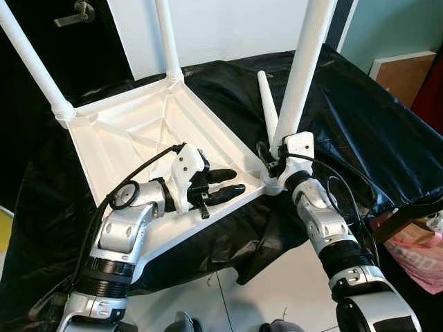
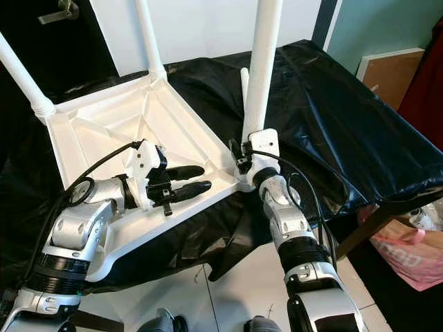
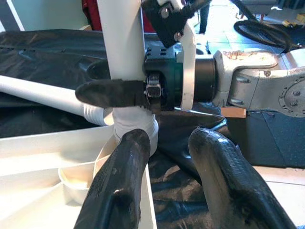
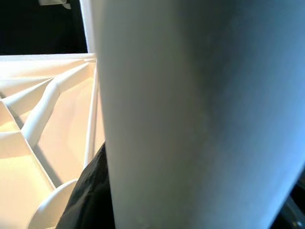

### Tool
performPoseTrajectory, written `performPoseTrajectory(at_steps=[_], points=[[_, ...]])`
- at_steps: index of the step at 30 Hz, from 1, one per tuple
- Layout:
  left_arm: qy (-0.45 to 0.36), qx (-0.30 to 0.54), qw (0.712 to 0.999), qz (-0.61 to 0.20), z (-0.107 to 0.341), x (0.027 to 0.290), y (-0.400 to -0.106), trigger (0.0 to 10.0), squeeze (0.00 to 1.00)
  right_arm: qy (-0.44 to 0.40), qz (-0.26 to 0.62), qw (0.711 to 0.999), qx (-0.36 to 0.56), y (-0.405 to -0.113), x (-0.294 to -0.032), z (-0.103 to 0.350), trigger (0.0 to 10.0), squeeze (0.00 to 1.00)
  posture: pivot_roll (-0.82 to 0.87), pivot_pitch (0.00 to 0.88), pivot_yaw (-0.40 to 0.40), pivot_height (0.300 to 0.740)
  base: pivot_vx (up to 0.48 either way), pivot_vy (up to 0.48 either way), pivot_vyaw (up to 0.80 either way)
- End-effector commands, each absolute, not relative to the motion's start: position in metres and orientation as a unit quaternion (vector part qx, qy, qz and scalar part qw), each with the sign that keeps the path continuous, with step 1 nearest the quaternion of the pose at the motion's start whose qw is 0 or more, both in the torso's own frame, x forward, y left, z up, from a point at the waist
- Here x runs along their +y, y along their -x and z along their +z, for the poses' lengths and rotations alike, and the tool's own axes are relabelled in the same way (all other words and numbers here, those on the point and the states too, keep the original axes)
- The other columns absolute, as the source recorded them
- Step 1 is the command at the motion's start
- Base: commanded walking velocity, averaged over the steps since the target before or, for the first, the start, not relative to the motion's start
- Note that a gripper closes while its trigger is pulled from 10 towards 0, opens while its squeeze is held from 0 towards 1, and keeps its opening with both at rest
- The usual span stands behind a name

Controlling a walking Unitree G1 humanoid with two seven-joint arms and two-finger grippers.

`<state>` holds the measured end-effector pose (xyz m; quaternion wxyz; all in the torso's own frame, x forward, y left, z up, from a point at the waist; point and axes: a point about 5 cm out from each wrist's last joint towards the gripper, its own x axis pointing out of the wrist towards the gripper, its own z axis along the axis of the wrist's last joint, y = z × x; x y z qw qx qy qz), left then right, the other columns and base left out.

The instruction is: Building children table

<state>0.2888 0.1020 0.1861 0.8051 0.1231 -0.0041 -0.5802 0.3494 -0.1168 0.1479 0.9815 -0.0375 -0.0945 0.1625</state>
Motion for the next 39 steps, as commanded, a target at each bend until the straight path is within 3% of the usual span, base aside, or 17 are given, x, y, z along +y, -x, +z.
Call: performPoseTrajectory(at_steps=[1,14,25,39], points=[[-0.119,-0.003,0.856,-0.502,0.184,0.106,-0.295,10.0,0.0,0.047,0.172,0.981,-0.069,-0.345,-0.117,0.133,10.0,0.0,-0.06,0.03,0.012,0.74,0.0,0.0,0.0],[-0.124,-0.002,0.856,-0.502,0.186,0.108,-0.296,10.0,0.0,0.088,0.228,0.967,-0.066,-0.336,-0.111,0.118,10.0,0.0,-0.06,0.014,0.015,0.74,0.0,0.0,0.0],[-0.13,-0.001,0.856,-0.501,0.187,0.108,-0.297,10.0,0.0,0.048,0.227,0.973,-0.022,-0.338,-0.111,0.106,10.0,0.0,-0.06,0.007,0.015,0.74,0.0,0.0,0.0],[-0.134,-0.001,0.858,-0.495,0.188,0.112,-0.297,10.0,0.0,0.134,0.276,0.951,-0.04,-0.325,-0.101,0.094,10.0,0.0,-0.06,0.022,0.019,0.74,0.0,0.0,0.0]])
